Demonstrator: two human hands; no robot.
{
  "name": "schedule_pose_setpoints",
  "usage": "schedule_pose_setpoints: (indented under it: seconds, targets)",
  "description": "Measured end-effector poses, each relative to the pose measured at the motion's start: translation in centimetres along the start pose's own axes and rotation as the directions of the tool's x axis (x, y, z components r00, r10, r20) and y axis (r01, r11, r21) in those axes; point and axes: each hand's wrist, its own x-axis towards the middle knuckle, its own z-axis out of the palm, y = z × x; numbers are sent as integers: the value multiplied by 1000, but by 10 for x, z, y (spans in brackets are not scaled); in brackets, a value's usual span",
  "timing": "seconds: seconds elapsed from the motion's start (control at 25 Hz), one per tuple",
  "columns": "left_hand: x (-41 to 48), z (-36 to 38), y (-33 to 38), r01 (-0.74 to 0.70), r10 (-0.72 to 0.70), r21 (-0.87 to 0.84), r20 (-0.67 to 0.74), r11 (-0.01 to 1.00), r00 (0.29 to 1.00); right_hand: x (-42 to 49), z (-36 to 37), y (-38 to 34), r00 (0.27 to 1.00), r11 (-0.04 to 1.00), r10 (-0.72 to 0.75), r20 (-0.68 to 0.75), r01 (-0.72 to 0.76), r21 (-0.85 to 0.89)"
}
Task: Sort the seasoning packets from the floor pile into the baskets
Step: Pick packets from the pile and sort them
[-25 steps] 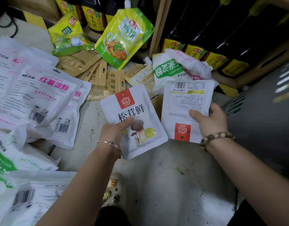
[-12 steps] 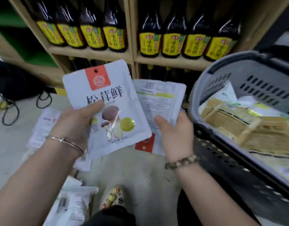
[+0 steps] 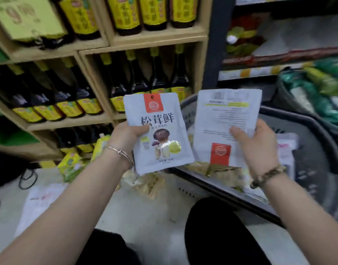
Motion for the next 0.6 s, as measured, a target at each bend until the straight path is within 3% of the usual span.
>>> schedule_pose_setpoints:
  seconds: [0.12,0.24,0.4,0.52,0.6]
  targets:
    - [11,71,-20,-30,15,119,125,992,992,10,-83,34,976,990,88,-201,-108,-89]
    - [18,136,-58,-28,-18,214,213,976,977,2,-130,73,924,949,233,-302,-284,-136]
    - [30,190,-118,-19,-90,445,222,896,971,-2,-129,116,894,840,347,-283,-430,-330]
    - [34,203,-147,47,-168,502,198,863,966,2,-119,127,888,758,398,-231,-460,-463]
    - [34,210,-155,9,-189,616,227,787,956,3,-114,131,862,642,477,-171,-475,-601]
